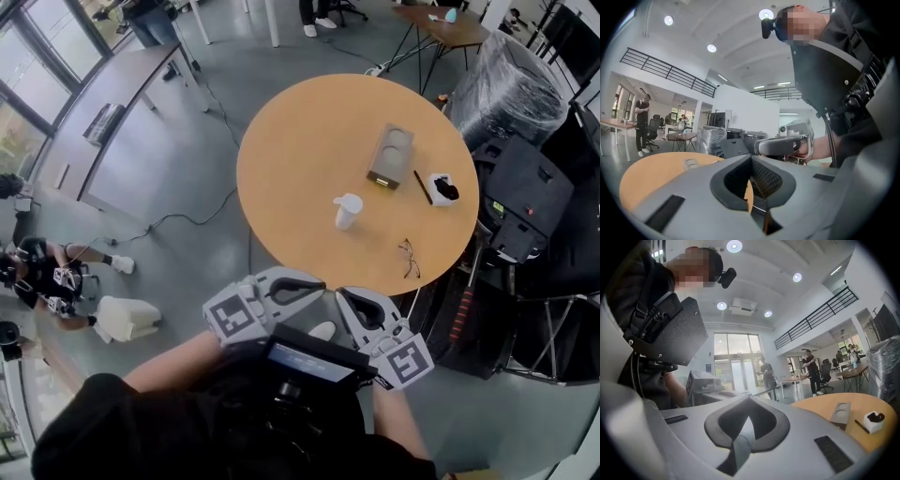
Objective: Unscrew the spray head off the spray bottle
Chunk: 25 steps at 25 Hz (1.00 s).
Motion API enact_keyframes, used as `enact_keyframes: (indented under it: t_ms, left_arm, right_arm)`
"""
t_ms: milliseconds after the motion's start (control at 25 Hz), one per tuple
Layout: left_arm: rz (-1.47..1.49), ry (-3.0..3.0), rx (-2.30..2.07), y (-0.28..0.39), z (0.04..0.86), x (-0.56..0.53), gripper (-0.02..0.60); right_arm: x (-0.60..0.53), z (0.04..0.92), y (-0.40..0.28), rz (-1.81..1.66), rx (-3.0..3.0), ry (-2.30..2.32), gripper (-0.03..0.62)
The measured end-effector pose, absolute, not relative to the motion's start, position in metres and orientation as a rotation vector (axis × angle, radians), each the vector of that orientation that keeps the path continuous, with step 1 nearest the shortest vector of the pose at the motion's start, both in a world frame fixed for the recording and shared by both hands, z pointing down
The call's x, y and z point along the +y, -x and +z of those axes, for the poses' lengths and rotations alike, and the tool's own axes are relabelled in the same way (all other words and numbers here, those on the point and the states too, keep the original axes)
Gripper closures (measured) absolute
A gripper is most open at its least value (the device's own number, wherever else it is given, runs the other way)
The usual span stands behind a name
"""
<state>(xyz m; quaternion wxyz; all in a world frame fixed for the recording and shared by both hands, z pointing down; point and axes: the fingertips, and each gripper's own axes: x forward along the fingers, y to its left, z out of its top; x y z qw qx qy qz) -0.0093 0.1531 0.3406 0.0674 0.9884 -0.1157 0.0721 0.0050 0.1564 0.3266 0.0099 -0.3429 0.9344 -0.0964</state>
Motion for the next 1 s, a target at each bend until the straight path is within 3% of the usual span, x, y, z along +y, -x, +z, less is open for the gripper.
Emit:
enact_keyframes:
  t_ms: [480, 1000]
  left_arm:
    - [0.24, -2.959, -0.404, -0.024, 0.353, 0.132, 0.546]
    - [0.243, -2.943, -0.37, -0.001, 0.394, 0.049, 0.546]
  right_arm:
    - [0.133, 0.339, -0.034, -0.335, 2.958, 1.009, 0.599]
    - [0.055, 0.37, -0.03, -0.412, 2.899, 1.179, 0.599]
